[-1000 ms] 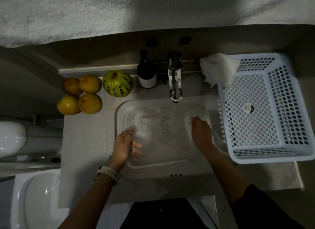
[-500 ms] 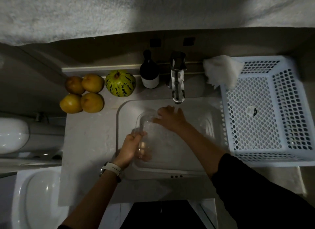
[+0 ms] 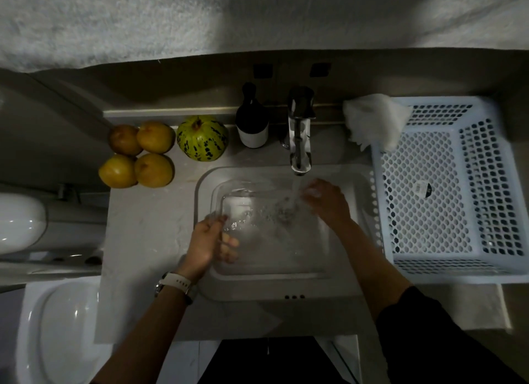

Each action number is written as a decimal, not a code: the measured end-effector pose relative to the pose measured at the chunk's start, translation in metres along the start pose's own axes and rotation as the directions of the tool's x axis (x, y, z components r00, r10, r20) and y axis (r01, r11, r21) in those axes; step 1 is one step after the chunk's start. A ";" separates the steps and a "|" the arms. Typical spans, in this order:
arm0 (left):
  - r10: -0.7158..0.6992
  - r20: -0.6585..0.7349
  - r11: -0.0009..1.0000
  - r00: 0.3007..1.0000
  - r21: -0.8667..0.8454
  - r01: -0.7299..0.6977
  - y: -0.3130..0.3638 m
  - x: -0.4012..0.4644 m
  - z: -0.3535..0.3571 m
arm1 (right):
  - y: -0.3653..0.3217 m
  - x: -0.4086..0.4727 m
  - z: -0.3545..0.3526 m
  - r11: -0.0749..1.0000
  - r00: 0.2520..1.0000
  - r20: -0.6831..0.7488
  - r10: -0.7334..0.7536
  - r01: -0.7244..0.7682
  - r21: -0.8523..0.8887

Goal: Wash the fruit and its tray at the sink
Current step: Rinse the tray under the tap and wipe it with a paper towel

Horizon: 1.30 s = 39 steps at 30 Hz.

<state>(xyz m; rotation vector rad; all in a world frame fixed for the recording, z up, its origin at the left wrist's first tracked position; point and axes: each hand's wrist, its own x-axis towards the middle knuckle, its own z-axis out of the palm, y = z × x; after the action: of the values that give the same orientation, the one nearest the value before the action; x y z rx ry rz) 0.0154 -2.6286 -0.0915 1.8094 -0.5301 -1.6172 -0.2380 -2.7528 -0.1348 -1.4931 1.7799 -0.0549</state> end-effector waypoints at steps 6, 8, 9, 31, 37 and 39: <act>0.039 0.005 0.999 0.999 -0.021 -0.039 -0.004 0.004 -0.004 | 0.022 -0.020 0.014 0.688 0.923 0.280 0.264 -0.384 0.616; 0.074 0.012 0.997 0.997 -0.027 -0.073 -0.005 0.004 -0.006 | 0.022 -0.025 0.012 0.658 0.935 0.292 0.200 -0.349 0.667; 0.091 0.013 0.996 0.996 -0.021 -0.091 -0.005 0.005 -0.006 | 0.022 -0.028 0.010 0.623 0.937 0.299 0.179 -0.343 0.703; 0.159 0.017 0.946 0.987 0.284 -0.157 0.011 0.021 0.003 | 0.020 -0.081 -0.014 0.741 0.975 -0.176 -0.139 0.220 0.635; -0.186 0.065 0.957 0.981 -0.215 0.195 0.016 0.031 0.007 | 0.018 -0.079 -0.023 0.771 0.916 -0.314 -0.249 0.384 0.508; -0.313 0.065 0.781 0.948 -0.550 0.296 0.013 0.040 -0.001 | 0.016 -0.076 -0.027 0.760 0.892 -0.342 -0.295 0.436 0.482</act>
<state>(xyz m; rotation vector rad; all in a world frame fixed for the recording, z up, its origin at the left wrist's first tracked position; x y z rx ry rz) 0.0240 -2.6645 -0.1110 1.5097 0.2607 -1.7182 -0.2677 -2.6953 -0.0840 -1.4120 1.4371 -0.9203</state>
